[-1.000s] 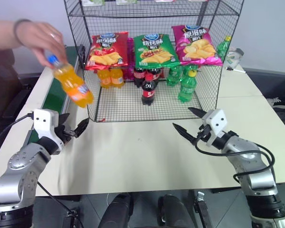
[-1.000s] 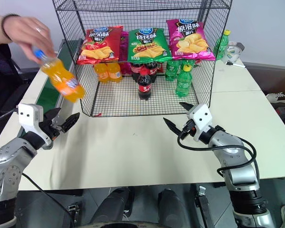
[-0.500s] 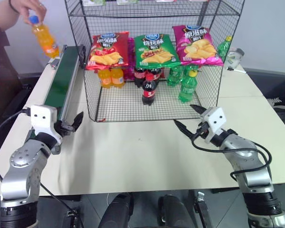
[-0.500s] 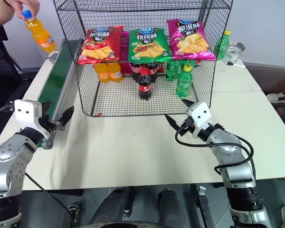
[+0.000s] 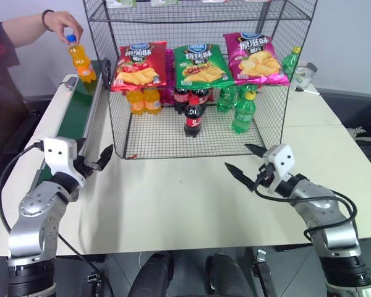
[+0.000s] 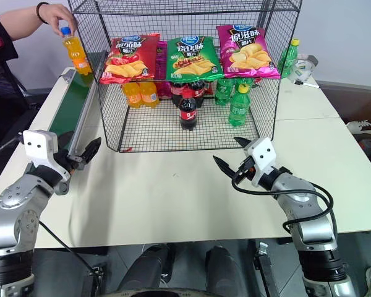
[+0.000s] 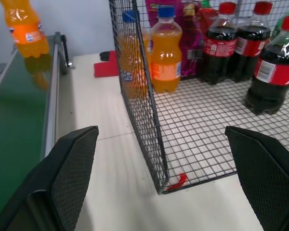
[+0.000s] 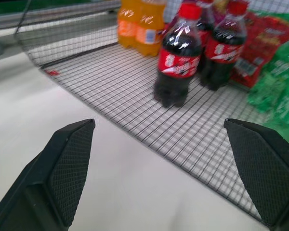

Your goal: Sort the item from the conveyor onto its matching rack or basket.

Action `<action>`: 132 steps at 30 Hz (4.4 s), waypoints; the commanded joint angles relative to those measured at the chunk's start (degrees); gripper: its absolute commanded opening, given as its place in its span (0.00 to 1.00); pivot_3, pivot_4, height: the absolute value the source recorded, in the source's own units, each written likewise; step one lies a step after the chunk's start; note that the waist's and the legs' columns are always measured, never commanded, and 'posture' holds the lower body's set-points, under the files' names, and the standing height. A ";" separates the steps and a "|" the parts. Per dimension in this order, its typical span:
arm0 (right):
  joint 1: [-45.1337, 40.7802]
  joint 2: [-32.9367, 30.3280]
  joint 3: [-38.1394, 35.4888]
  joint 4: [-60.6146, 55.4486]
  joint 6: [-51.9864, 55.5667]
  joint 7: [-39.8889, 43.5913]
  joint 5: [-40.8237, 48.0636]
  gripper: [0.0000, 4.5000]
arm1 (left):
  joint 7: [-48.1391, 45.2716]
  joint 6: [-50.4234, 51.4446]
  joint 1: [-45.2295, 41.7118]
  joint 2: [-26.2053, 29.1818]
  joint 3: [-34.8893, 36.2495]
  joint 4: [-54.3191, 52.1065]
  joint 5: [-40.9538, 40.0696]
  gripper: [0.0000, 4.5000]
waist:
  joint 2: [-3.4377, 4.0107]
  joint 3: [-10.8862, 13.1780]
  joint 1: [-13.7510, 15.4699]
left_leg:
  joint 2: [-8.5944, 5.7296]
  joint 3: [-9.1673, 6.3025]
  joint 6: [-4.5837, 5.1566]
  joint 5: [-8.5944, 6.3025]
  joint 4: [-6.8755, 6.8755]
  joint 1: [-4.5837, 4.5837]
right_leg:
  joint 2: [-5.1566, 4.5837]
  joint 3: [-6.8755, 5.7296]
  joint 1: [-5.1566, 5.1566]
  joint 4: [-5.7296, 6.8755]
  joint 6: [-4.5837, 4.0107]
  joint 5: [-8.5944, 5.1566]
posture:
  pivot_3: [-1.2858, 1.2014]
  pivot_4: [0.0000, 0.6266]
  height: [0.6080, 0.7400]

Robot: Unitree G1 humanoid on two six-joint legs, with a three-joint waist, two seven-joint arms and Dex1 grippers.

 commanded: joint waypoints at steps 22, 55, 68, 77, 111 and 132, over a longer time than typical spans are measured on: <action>-4.27 2.47 5.13 -2.64 -0.62 3.43 2.04 1.00 | 11.71 -10.53 -1.85 -3.34 12.11 7.90 2.20 0.98 | -0.01 0.00 0.04 | 0.00 0.00 0.00 0.00 0.01 0.00 | 0.00 -0.02 0.00 -0.03 0.15 0.08 | 0.52 0.24 1.00; -5.31 3.76 6.74 -3.09 -0.68 2.13 0.70 1.00 | 12.66 -14.79 -2.60 -1.66 11.62 13.05 4.29 0.98 | -0.01 -0.01 1.11 | 0.00 -0.01 -0.01 0.00 0.10 0.01 | 0.01 -0.04 -0.13 -0.03 0.15 0.09 | 0.52 0.24 1.00; -5.59 4.23 6.81 -2.81 -0.94 2.11 0.35 1.00 | 12.12 -15.04 -3.06 -0.65 11.89 13.60 4.55 0.98 | -0.01 -0.01 1.11 | 0.00 -0.01 -0.01 0.00 0.10 0.01 | 0.01 -0.04 -0.14 -0.03 0.15 0.09 | 0.52 0.24 1.00; -5.54 4.43 6.85 -2.86 -0.82 1.94 0.29 1.00 | 11.54 -14.50 -3.17 -0.39 11.47 13.52 4.31 0.98 | -0.01 -0.01 1.11 | 0.00 -0.01 -0.01 -0.01 0.10 0.01 | 0.01 -0.04 -0.15 -0.03 0.15 0.09 | 0.52 0.24 1.00; -5.67 3.37 6.01 -4.84 0.30 1.02 0.77 1.00 | -0.29 0.29 -10.87 1.98 -0.45 -3.60 -9.60 0.57 | -0.05 0.01 1.08 | -0.01 -0.03 0.00 0.00 0.11 -0.01 | 0.01 -0.08 -0.06 -0.04 0.15 0.09 | 0.52 0.24 1.00; -2.08 2.70 3.71 -7.30 -0.98 -2.18 -0.86 1.00 | 14.07 -36.20 -42.58 -19.60 -13.58 61.13 16.70 0.57 | -0.12 0.04 0.97 | -0.10 0.00 0.00 0.02 0.16 -0.07 | 0.07 -0.16 0.00 0.03 0.23 0.12 | 0.52 0.24 1.00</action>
